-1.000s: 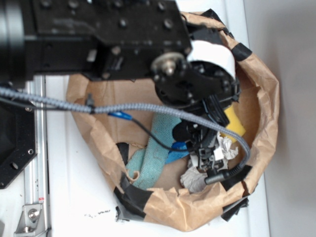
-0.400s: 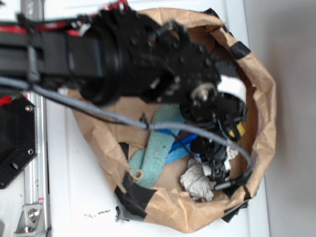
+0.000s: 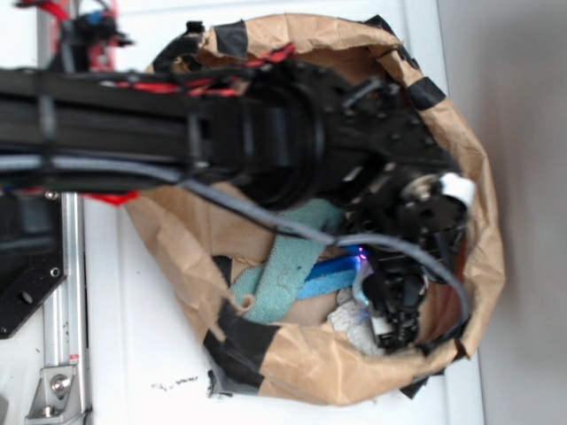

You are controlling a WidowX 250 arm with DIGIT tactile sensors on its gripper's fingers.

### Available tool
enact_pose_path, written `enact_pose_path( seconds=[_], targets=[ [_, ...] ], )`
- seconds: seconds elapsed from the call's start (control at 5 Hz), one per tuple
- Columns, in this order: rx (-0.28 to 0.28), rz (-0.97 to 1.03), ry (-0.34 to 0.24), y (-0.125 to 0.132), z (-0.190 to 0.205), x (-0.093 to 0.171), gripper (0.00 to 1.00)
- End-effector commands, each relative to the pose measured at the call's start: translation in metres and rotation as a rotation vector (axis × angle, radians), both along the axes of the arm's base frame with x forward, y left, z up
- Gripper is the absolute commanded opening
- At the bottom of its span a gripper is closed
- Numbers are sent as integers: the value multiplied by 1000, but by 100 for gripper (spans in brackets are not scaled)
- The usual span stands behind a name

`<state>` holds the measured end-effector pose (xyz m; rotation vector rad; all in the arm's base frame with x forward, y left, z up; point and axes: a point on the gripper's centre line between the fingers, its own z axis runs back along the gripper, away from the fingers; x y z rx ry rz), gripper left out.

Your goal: Grab the white paper.

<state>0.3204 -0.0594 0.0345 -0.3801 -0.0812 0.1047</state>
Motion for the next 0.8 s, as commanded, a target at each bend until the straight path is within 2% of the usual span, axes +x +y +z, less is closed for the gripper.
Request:
enact_pose_path(
  seconds=[0.0,0.2,0.4,0.6],
  targets=[
    [30,-36,-17,-20,14,-7,0],
    [73,-24,-88,1,61,-14,0],
    [187,-49,-177,44,111,-37,0],
    [271,16,-160,81,132,-58,0]
  ],
)
